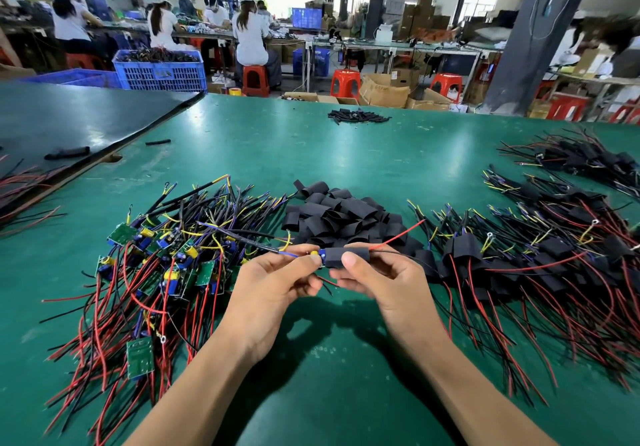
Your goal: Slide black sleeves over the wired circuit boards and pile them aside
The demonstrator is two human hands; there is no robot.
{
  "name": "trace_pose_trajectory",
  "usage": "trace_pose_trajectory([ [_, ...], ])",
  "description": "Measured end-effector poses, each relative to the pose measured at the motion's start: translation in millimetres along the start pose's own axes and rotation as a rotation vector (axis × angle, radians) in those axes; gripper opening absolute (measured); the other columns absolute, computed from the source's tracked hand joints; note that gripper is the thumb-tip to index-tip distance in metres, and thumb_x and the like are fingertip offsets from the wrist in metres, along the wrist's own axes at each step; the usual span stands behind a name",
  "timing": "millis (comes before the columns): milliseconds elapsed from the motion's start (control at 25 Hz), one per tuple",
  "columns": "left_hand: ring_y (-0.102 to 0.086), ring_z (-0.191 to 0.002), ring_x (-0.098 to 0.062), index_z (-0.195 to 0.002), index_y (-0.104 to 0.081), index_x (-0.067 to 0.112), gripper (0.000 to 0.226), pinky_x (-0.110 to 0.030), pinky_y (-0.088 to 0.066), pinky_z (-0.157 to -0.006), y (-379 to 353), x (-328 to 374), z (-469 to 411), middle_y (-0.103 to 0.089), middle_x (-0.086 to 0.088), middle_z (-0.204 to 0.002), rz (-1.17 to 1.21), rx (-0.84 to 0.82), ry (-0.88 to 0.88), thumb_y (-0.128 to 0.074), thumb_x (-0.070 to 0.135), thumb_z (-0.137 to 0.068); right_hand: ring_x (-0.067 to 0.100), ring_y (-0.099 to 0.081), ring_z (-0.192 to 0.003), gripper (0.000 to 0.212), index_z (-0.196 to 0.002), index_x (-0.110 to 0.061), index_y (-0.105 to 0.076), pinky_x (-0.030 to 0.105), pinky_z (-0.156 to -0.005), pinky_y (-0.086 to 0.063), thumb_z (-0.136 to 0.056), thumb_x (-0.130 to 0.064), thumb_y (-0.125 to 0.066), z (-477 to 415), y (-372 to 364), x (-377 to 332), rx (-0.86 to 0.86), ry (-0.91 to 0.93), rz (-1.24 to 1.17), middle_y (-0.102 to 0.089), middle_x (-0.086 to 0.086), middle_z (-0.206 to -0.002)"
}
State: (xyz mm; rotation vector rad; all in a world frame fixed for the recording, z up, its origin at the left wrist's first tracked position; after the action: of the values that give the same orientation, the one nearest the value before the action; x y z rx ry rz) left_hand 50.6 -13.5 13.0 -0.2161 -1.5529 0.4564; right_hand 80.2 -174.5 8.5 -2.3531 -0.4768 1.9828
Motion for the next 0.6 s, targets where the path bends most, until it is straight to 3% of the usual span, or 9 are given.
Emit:
trace_pose_trajectory([
  [280,-0.061,-0.059,-0.024,-0.091,-0.074,0.001,0.007,-0.026,-0.052,-0.059,-1.0,-0.7,1.8,-0.069,-0.014,-0.073,-0.16,0.031,-0.071,-0.071,0.001,-0.085,0.031,-0.076,-0.088,0.035,-0.107,-0.009,-0.068,0.029,-0.075,-0.06,-0.078,-0.027,-0.074,-1.9,-1.7,-0.1,0.0,-0.047,-0.068,-0.077,0.012,-0.096],
  [480,-0.061,-0.059,-0.024,-0.099,-0.07,-0.002,0.012,-0.028,-0.053,-0.06,1.5,-3.2,-0.6,-0.068,-0.012,-0.07,-0.196,0.066,-0.08,-0.065,-0.006,-0.088,0.03,-0.076,-0.086,0.038,-0.113,-0.01,-0.065,0.026,-0.07,-0.059,-0.079,-0.026,-0.07,-1.3,-6.2,-1.4,-0.05,-0.103,-0.155,-0.077,0.012,-0.095],
  [600,-0.065,-0.065,-0.024,-0.1,-0.069,0.002,0.014,-0.028,-0.056,-0.063,0.3,-2.3,1.4,-0.069,-0.015,-0.073,-0.092,0.026,-0.035,-0.064,-0.004,-0.088,0.032,-0.076,-0.087,0.041,-0.122,-0.012,-0.056,0.029,-0.072,-0.06,-0.084,-0.02,-0.068,-1.2,-6.9,-0.9,-0.036,-0.117,-0.176,-0.076,0.016,-0.097],
])
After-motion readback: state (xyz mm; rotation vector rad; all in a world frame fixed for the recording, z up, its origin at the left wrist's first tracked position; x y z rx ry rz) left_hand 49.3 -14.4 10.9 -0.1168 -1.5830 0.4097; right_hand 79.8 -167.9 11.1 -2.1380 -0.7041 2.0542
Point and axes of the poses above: each hand's wrist, its own z-axis away from the middle knuckle, its own y-axis out of the back of the hand, x = y × z, the point moved 2 cm from there along -z, towards the middle knuckle
